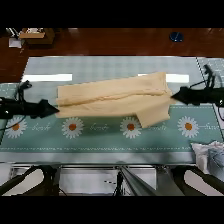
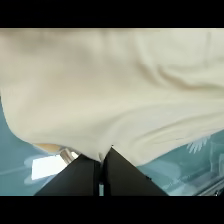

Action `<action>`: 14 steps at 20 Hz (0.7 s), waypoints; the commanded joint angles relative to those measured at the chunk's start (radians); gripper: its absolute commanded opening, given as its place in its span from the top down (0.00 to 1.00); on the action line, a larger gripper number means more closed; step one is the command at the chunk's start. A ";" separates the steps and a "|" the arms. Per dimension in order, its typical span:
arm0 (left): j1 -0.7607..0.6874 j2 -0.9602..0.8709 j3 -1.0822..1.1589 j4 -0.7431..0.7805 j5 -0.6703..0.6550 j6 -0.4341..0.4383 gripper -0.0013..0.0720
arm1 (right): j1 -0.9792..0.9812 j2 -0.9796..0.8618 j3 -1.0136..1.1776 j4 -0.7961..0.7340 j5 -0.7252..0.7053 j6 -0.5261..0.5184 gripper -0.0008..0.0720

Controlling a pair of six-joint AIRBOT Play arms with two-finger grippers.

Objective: Fold the shirts.

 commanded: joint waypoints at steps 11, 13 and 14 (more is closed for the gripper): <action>-0.050 -0.369 0.383 -0.115 0.193 -0.030 0.95 | 0.229 -0.532 0.468 0.088 -0.429 0.059 0.94; -0.050 -0.434 0.405 -0.114 0.194 -0.037 0.95 | 0.229 -0.592 0.510 0.088 -0.443 0.079 0.94; -0.050 -0.459 0.406 -0.113 0.198 -0.037 0.95 | 0.229 -0.609 0.517 0.088 -0.457 0.091 0.94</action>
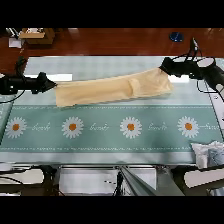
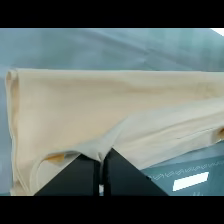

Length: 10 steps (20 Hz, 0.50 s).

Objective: Fold the shirts.

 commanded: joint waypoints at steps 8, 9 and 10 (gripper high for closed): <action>0.098 -0.114 0.034 0.003 -0.031 0.001 0.31 | -0.092 0.007 0.061 -0.303 0.012 0.005 0.47; 0.119 -0.109 0.034 0.002 -0.064 0.001 0.32 | -0.120 0.029 0.061 -0.415 0.040 0.082 0.47; 0.137 -0.107 0.034 0.002 -0.101 0.001 0.32 | -0.148 0.041 0.061 -0.501 0.084 0.142 0.46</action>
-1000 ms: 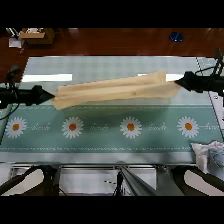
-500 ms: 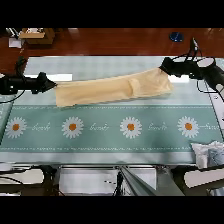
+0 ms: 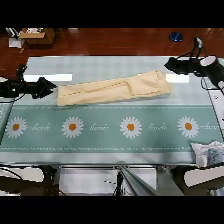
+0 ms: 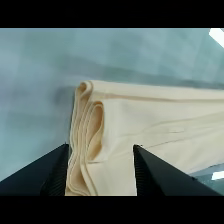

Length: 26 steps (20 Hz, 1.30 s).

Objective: Fold the shirts.

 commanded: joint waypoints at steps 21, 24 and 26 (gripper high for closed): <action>0.012 0.006 0.001 0.000 -0.168 0.005 0.32 | -0.022 -0.267 0.002 0.546 0.308 -0.111 0.57; 0.011 0.006 0.001 -0.004 -0.183 0.005 0.49 | -0.022 -0.248 0.002 0.568 0.370 -0.186 0.94; 0.011 0.007 0.001 -0.037 -0.202 0.005 0.59 | -0.023 -0.191 0.002 0.529 0.404 -0.198 0.94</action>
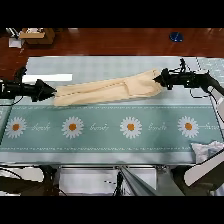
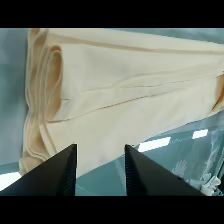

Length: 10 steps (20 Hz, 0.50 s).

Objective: Fold the shirts.

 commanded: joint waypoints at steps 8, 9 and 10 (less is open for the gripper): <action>-0.206 0.024 0.001 -0.325 -0.063 0.098 0.95 | 0.007 0.394 0.002 -0.379 0.175 0.100 0.94; -0.259 0.026 0.001 -0.325 -0.053 0.098 0.95 | 0.007 0.429 0.002 -0.415 0.197 0.116 0.94; -0.320 0.026 0.000 -0.325 -0.040 0.098 0.95 | 0.007 0.463 0.001 -0.447 0.225 0.135 0.94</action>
